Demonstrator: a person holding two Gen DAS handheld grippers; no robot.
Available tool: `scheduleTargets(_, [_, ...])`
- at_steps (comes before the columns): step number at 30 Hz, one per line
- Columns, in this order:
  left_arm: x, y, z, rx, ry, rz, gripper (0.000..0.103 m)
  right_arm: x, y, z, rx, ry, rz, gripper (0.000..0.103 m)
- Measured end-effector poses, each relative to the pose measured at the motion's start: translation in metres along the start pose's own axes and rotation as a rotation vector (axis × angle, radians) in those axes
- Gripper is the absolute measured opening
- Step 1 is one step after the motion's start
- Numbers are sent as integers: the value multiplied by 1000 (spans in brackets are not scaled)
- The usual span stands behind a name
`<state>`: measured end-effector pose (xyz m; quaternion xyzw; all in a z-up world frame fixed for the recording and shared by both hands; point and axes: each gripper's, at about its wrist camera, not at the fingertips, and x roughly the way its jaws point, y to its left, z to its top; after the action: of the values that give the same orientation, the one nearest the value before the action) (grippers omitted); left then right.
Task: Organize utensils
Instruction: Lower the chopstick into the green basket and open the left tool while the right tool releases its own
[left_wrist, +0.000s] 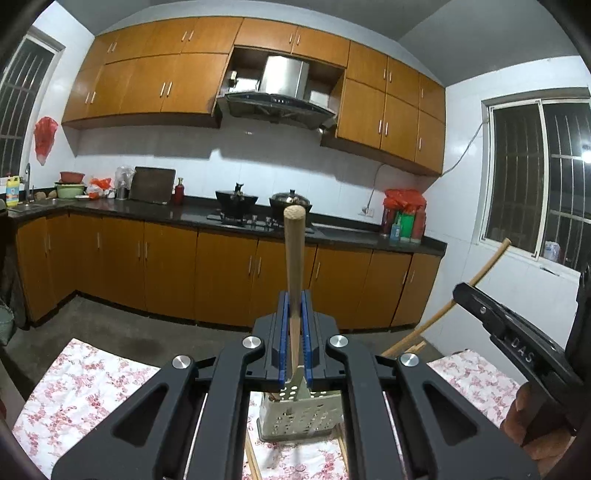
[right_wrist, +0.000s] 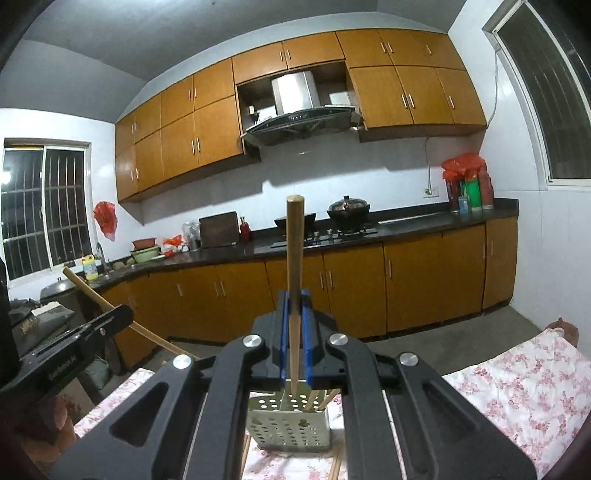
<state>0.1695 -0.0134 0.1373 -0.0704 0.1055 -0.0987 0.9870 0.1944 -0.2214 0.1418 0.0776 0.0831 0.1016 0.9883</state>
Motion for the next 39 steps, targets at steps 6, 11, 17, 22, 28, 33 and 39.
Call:
scheduleTargets(6, [15,3,-8,-1,42,-3,7,15,-6,-6,9,23,-4,8])
scheduleTargets(11, [28,3,-15,8,82,-9,7,29,-4,-9,1,46,-11,8])
scheduleTargets(17, [39,1,-24,14,132,-26,7,46,-1,-13,-4,83,-15,8])
scheduleTargets(22, [53,6,-30,-15,185,-36,7,55,0,-19,2,120,-10,10])
scheduleTargets(28, [51,13,-28,-42,184,-40,9,48,-1,-18,2,99,-5,21])
scheduleTargets(33, [42,11,-19,-62,149,-46,23,31,-4,-13,4,69,-5,23])
scheduleTargets(39, [13,19,-6,-84,64,-46,31,3,-24,-13,36,61,-54,26])
